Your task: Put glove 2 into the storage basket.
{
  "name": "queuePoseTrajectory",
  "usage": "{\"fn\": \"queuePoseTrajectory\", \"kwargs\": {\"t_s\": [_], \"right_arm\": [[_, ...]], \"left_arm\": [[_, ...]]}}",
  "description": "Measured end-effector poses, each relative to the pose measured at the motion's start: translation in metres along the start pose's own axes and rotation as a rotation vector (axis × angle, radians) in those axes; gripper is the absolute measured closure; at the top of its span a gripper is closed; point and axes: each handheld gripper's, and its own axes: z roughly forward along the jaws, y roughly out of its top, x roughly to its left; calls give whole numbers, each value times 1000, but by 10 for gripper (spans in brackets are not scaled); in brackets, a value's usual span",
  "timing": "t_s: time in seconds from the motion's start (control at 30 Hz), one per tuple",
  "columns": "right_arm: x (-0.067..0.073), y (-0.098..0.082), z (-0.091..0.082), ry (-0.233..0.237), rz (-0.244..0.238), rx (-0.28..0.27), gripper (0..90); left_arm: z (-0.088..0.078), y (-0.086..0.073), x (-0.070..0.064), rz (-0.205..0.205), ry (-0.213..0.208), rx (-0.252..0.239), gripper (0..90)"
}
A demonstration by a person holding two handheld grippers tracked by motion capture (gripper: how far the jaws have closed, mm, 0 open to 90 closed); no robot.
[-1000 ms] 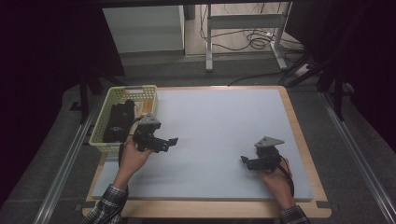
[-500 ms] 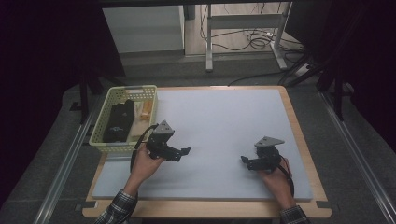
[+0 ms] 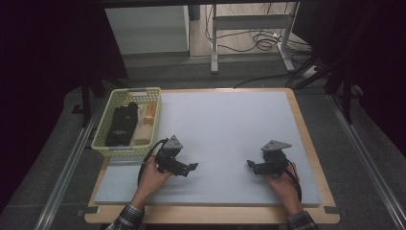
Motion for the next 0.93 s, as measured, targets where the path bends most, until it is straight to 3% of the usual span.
{"fn": "queuePoseTrajectory", "kwargs": {"t_s": [0.4, 0.53, 0.57, 0.93], "right_arm": [[0, 0, 0, -1, 0, -1, 181], [0, 0, 0, 0, 1, 0, 181], [0, 0, 0, 0, 1, 0, 181], [0, 0, 0, 0, 1, 1, 181]], "left_arm": [[12, -13, -6, 17, 2, 60, 14], [19, -16, -10, 34, 22, 100, 13], [23, -18, -12, 55, 36, 111, 0], [23, -19, -12, 53, 40, 104, 0]]}}
